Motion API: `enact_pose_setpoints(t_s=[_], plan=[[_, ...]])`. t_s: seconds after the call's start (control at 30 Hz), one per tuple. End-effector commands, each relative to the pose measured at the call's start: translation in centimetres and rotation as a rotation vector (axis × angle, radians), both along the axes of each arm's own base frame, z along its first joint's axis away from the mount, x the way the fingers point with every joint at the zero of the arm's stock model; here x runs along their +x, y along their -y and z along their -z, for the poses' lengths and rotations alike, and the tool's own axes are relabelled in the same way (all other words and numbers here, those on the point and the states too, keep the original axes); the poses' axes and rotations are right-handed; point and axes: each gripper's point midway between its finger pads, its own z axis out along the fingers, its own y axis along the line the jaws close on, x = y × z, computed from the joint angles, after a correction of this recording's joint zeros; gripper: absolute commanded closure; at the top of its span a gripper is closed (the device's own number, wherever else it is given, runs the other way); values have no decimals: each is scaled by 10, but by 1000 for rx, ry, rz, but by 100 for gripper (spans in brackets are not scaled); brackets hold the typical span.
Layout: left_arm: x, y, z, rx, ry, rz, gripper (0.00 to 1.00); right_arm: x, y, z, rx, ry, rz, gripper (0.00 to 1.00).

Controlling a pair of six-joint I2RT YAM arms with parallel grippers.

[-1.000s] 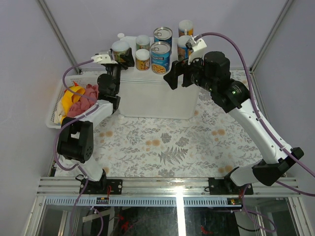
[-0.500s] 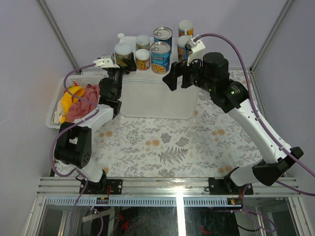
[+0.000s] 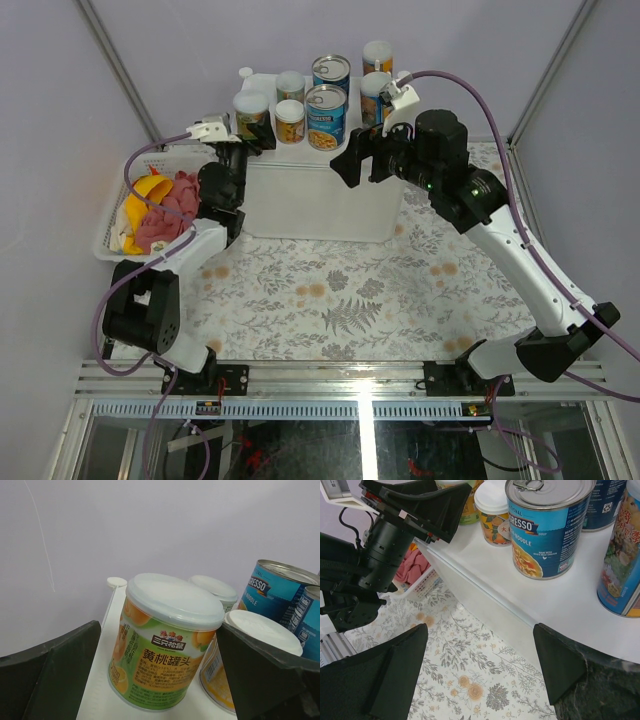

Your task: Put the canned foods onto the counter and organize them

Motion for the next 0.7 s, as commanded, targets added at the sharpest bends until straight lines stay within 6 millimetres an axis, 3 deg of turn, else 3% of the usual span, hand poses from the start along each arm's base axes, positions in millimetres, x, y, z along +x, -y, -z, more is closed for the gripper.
enact_pose_setpoints(t_s=[0.0, 0.67], plan=[[-20, -5, -32, -32, 96, -14, 0, -6, 1, -28, 68, 68, -20, 7], [-46, 5, -21, -46, 56, 13, 3, -9, 0, -28, 87, 63, -32, 7]])
